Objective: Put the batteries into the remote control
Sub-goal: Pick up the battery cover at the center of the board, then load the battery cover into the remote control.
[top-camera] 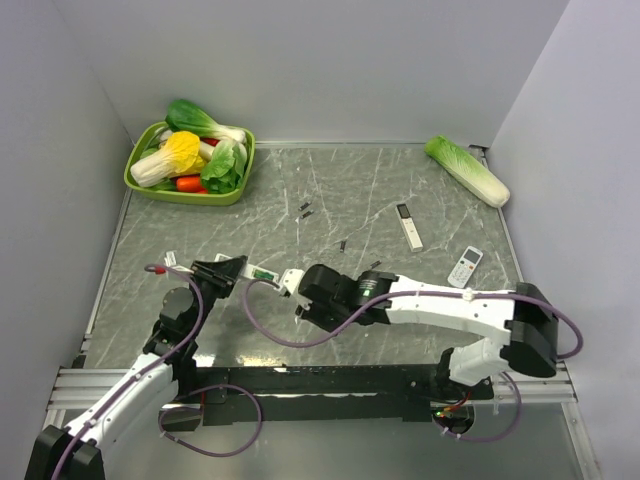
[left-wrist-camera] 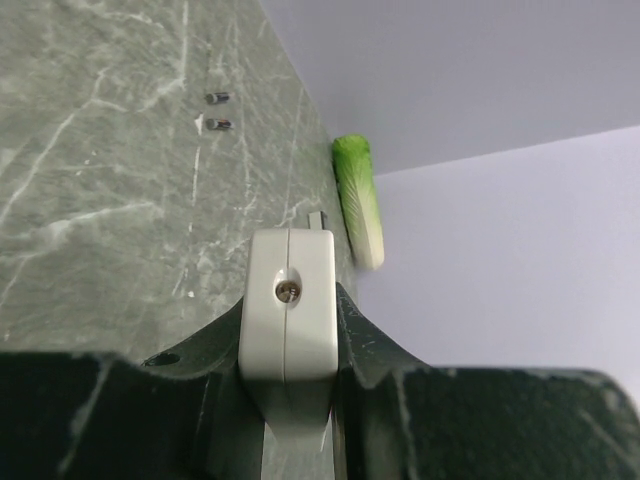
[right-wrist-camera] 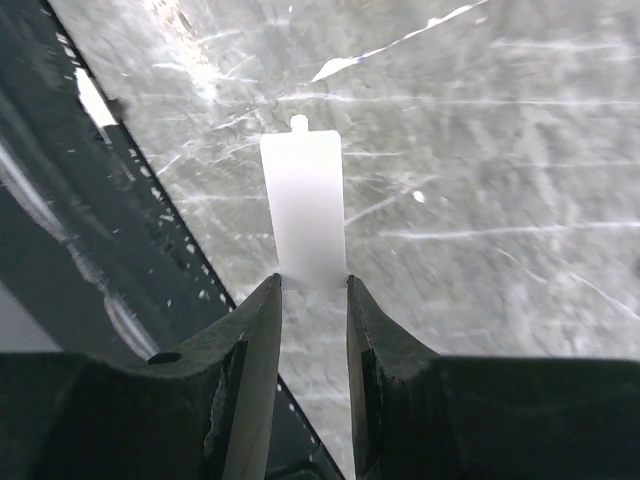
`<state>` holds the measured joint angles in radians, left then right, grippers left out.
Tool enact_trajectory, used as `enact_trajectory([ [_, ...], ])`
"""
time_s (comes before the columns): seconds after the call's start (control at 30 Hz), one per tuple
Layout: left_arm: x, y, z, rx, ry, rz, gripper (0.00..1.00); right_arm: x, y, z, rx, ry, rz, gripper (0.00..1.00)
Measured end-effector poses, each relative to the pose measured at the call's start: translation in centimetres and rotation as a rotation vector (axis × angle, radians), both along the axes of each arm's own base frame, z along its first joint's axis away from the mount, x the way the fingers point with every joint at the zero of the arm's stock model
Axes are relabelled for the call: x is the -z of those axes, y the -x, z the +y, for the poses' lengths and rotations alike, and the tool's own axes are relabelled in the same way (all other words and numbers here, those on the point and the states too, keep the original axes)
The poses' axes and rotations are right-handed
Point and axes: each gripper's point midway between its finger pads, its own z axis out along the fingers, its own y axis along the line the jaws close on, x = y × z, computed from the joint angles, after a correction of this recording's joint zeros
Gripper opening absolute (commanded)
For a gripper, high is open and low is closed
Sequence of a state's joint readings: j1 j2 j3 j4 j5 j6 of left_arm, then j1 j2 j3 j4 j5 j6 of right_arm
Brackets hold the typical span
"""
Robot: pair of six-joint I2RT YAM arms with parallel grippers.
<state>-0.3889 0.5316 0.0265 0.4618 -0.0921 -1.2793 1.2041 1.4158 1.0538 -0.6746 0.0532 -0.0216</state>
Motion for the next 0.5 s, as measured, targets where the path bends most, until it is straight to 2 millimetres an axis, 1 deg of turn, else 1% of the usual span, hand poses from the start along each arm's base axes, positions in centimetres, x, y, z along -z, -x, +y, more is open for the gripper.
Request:
enact_trajectory([
  [0.13, -1.1, 0.2, -0.6, 0.037, 0.013, -0.042, 0.01, -2.9, -0.6, 0.0, 0.013, -0.059, -0.025, 0.06],
  [0.27, -2.7, 0.4, -1.2, 0.075, 0.030, -0.108, 0.02, -6.1, -2.1, 0.6, 0.049, -0.126, -0.055, 0.06],
  [0.5, -4.5, 0.8, -1.9, 0.115, 0.068, -0.170, 0.02, -9.7, -3.5, 1.5, 0.079, -0.182, -0.093, 0.06],
])
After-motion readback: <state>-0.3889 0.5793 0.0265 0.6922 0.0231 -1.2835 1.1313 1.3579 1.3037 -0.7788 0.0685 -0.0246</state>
